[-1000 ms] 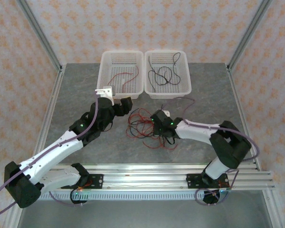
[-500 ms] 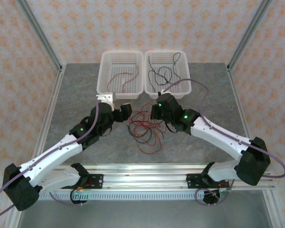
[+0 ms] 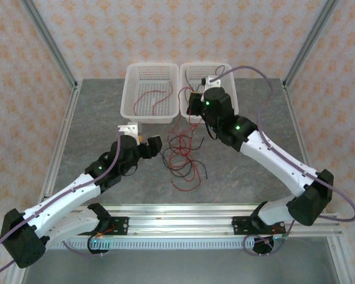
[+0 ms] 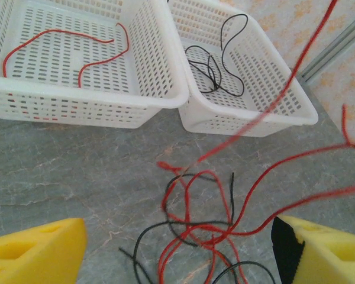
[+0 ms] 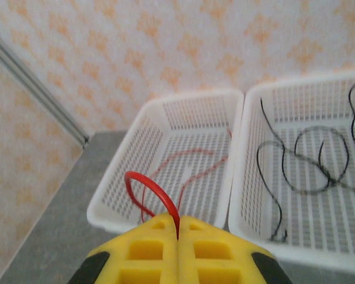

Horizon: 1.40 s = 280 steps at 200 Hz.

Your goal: Untangle the cables

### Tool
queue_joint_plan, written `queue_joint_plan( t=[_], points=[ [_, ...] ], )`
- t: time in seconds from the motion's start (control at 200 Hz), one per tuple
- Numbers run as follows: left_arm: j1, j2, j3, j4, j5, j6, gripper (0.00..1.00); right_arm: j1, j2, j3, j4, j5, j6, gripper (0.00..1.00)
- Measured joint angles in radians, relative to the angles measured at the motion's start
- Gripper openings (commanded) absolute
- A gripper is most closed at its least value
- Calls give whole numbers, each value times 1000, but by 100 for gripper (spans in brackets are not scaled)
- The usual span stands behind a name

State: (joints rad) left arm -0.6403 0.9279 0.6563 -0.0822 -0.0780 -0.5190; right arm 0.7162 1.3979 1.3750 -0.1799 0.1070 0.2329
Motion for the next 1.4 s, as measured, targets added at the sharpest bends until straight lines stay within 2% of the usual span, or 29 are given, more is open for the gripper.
queue_joint_plan(
  t=[0.28, 0.526, 0.606, 0.731, 0.826, 0.896, 1.126, 1.216, 1.401],
  points=[
    [0, -43, -11, 0, -8, -8, 82, -2, 64, 87, 23, -6, -37, 0],
    [-6, -45, -19, 47, 29, 12, 81, -2, 56, 185, 24, -43, 12, 0],
    [-43, -45, -37, 121, 52, 61, 81, -2, 43, 186, 19, -47, 60, 0],
    [-153, -18, -58, 254, 47, 188, 82, -2, 37, 182, 10, -48, 131, 0],
    [-224, 53, -72, 385, 25, 307, 84, -2, 29, 149, 13, -55, 177, 0],
    [-245, 124, -87, 474, 8, 381, 87, -2, 26, 123, 13, -60, 203, 0],
    [-242, 380, -78, 685, -130, 548, 91, -2, 25, 64, 16, -81, 253, 0],
    [-212, 459, -38, 705, -168, 554, 91, -2, 22, 61, 17, -85, 261, 0],
    [-105, 506, -31, 790, -189, 522, 91, -2, -5, 80, 6, -104, 261, 0]
  ],
)
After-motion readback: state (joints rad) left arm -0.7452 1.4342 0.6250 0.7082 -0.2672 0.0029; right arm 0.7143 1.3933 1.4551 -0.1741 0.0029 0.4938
